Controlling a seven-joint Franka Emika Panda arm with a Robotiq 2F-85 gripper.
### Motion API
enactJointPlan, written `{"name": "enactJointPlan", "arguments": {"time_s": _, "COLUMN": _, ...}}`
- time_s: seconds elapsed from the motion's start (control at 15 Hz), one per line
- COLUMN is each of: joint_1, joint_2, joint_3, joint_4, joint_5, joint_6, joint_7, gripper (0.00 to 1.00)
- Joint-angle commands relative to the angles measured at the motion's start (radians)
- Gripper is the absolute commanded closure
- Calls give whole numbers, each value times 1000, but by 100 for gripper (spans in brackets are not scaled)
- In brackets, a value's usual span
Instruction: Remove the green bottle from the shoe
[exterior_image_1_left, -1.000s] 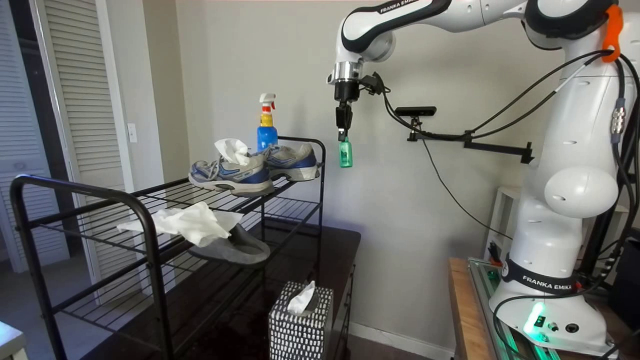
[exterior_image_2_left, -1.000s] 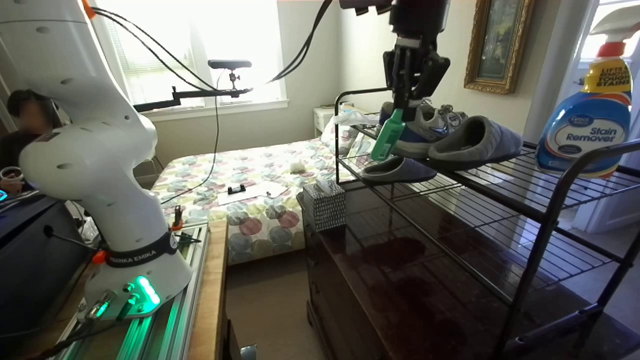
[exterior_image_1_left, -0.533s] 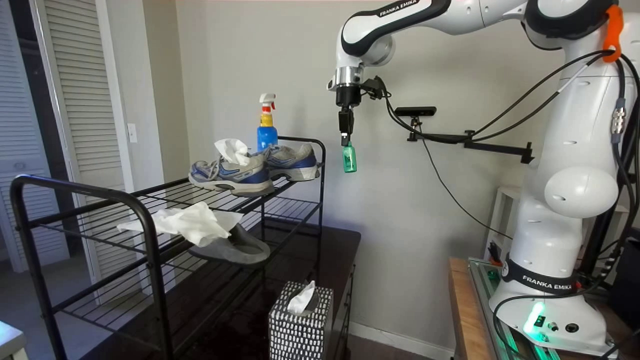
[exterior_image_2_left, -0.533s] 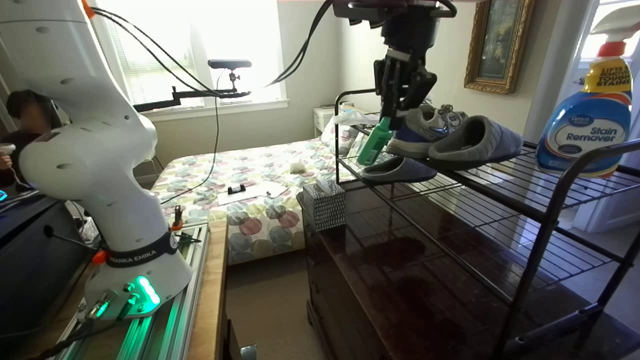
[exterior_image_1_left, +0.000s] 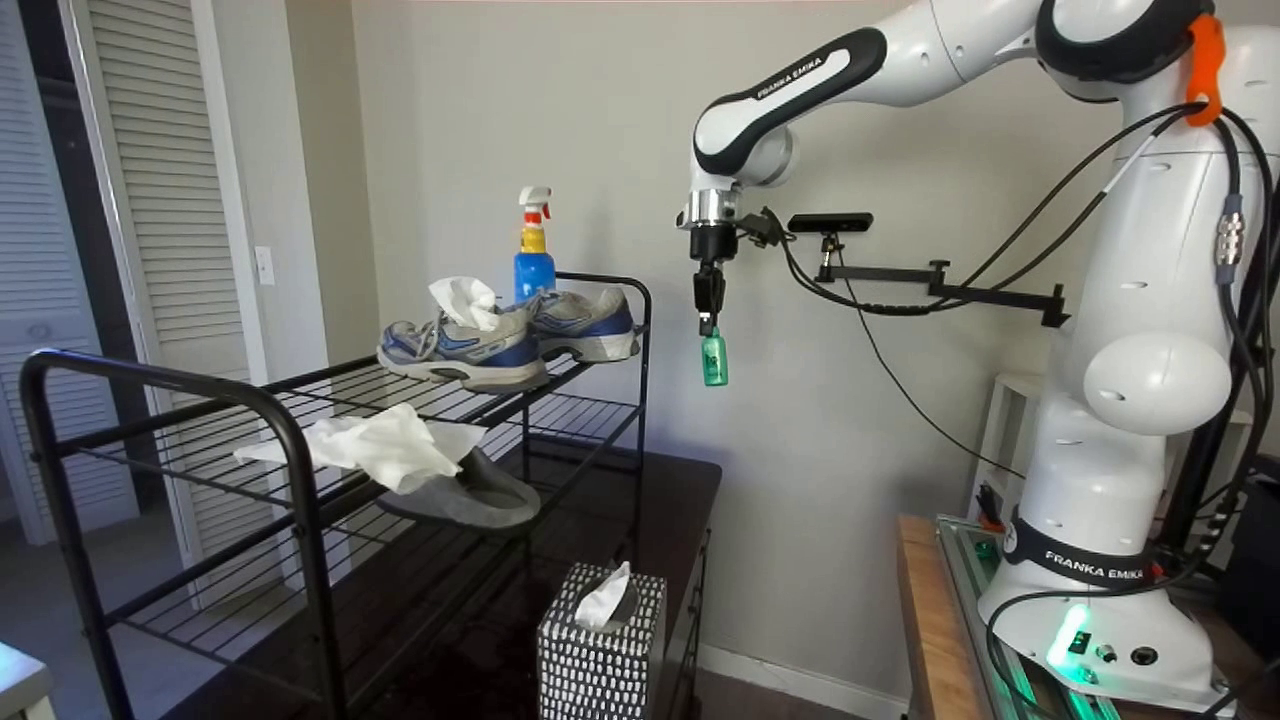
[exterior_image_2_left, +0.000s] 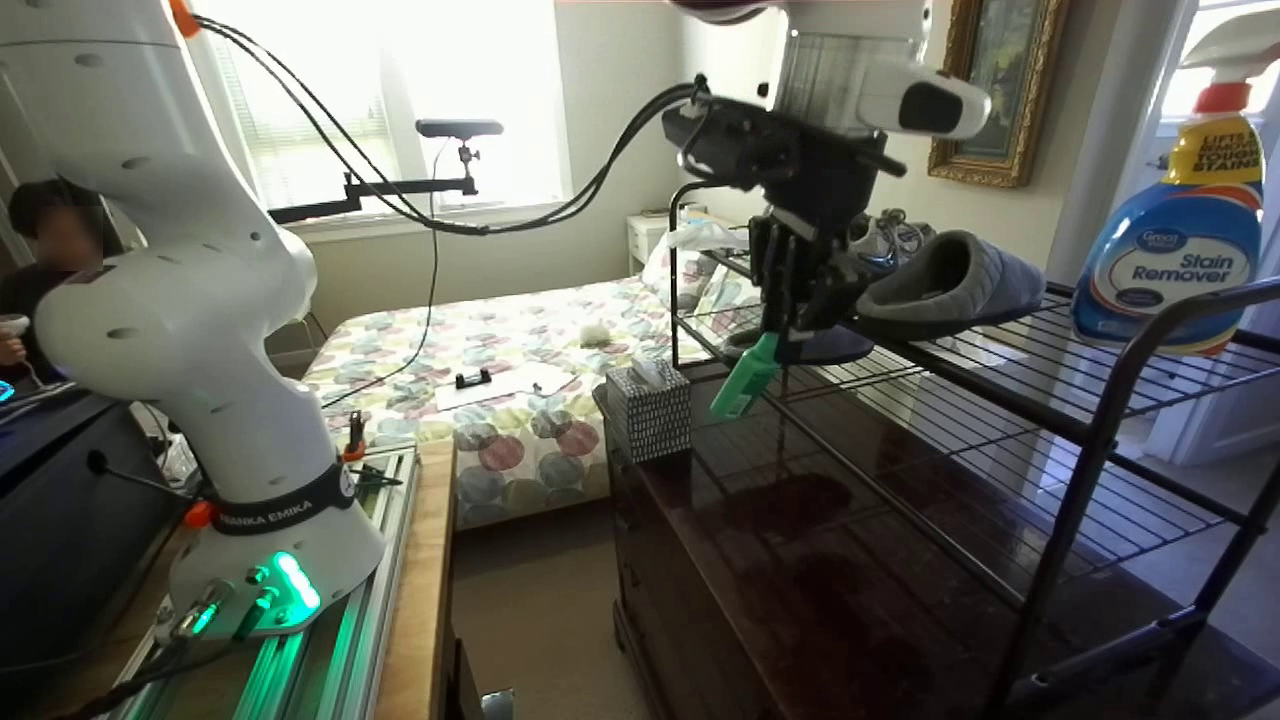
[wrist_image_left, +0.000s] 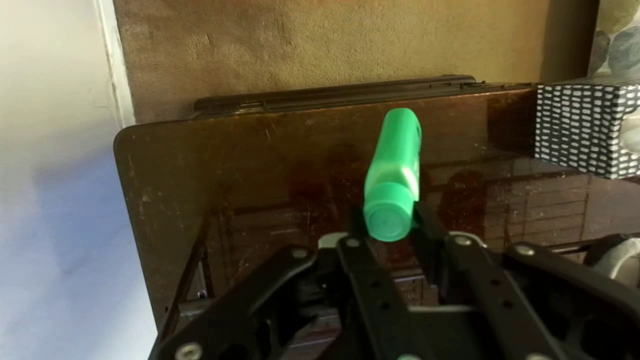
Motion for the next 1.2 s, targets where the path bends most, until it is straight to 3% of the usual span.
{"name": "enactJointPlan", "arguments": {"time_s": 0.0, "joint_1": -13, "joint_2": 5, "joint_3": -9, "joint_4": -74, "joint_5": -6, "joint_6": 68, "joint_7": -44, "gripper": 93}}
{"name": "enactJointPlan", "arguments": {"time_s": 0.33, "joint_1": -4, "joint_2": 108, "joint_3": 16, "joint_4": -55, "joint_5": -29, "joint_6": 137, "joint_7": 14, "gripper": 93}}
{"name": "enactJointPlan", "arguments": {"time_s": 0.4, "joint_1": -12, "joint_2": 74, "joint_3": 15, "joint_4": -65, "joint_5": -23, "joint_6": 123, "joint_7": -13, "gripper": 72}}
{"name": "enactJointPlan", "arguments": {"time_s": 0.67, "joint_1": -14, "joint_2": 112, "joint_3": 22, "joint_4": -60, "joint_5": -24, "joint_6": 132, "joint_7": -6, "gripper": 72}}
{"name": "enactJointPlan", "arguments": {"time_s": 0.73, "joint_1": -14, "joint_2": 111, "joint_3": 22, "joint_4": -59, "joint_5": -24, "joint_6": 132, "joint_7": -5, "gripper": 93}}
{"name": "enactJointPlan", "arguments": {"time_s": 1.13, "joint_1": -31, "joint_2": 120, "joint_3": 16, "joint_4": -180, "joint_5": 14, "joint_6": 340, "joint_7": -5, "gripper": 93}}
